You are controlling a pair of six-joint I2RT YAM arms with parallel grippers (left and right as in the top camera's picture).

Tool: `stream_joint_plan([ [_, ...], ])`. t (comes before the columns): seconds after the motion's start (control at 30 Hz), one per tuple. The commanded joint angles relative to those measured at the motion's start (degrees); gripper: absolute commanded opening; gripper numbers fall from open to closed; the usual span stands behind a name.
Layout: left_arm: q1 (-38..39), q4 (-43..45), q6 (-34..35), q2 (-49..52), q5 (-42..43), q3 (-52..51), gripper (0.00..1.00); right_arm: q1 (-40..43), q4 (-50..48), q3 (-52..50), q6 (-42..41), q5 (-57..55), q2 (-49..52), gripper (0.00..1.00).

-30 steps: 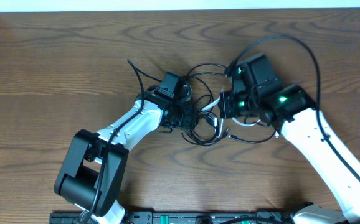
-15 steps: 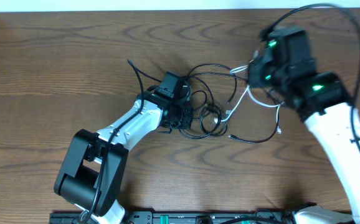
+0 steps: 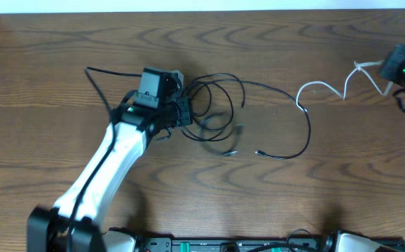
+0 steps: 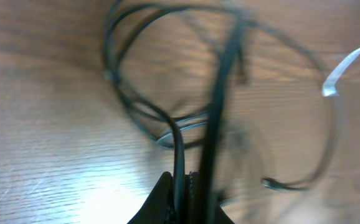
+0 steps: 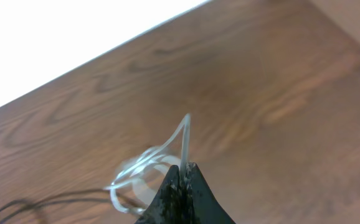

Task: Untangle cables
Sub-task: 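Pull the white cable up and right, off the table edge, then move the right gripper to the black cables and grasp one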

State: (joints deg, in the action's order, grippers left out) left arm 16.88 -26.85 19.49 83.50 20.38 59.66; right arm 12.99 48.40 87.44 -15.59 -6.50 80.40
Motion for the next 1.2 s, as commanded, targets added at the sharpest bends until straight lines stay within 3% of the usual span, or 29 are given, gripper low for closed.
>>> stream_joint_plan([
  [0.0, -0.11, 0.48, -0.83, -4.04, 7.32, -0.17, 0.07, 3.72, 0.20, 0.81, 3.41, 0.55, 1.70, 0.01],
  [0.17, -0.11, 4.94, -0.55, -9.20, 12.44, 0.98, 0.08, 7.74, -1.07, 0.81, 7.96, -1.38, 4.24, 0.01],
  [0.37, -0.11, 5.03, -0.57, -12.57, 1.05, 1.16, 0.07, 13.97, -7.61, 0.85, 4.09, -4.13, 4.87, 0.01],
  [0.53, -0.09, 0.76, -0.57, -10.21, -0.31, 1.01, 0.07, 17.40, -6.64, 0.83, 4.04, -5.73, 5.33, 0.02],
  [0.6, -0.09, -0.33, -0.57, -8.94, -0.33, 0.83, 0.07, 18.16, -5.01, 0.83, 4.04, -6.47, 5.97, 0.15],
  [0.67, -0.09, -1.09, -0.61, -7.69, -0.33, 0.79, 0.07, 18.29, -3.54, 0.83, 4.07, -4.72, 6.60, 0.35],
  [0.7, -0.09, -1.27, -0.59, -7.08, -0.33, 0.79, 0.07, 18.23, -2.80, 0.83, 4.13, -1.64, 6.84, 0.49],
  [0.77, -0.09, -1.25, -0.61, -6.36, -0.33, 0.79, 0.08, 17.88, -1.36, 0.83, 5.90, 5.01, 6.95, 0.62],
  [1.07, -0.04, -2.49, -2.58, -5.27, 0.02, 0.79, 0.07, 8.63, 12.59, 0.44, 15.76, 26.82, 6.95, 0.73],
  [1.17, -0.04, -0.37, -3.72, -5.29, 7.02, 0.79, 0.08, 3.34, 14.47, -0.50, 19.54, 29.24, 6.95, 0.79],
])
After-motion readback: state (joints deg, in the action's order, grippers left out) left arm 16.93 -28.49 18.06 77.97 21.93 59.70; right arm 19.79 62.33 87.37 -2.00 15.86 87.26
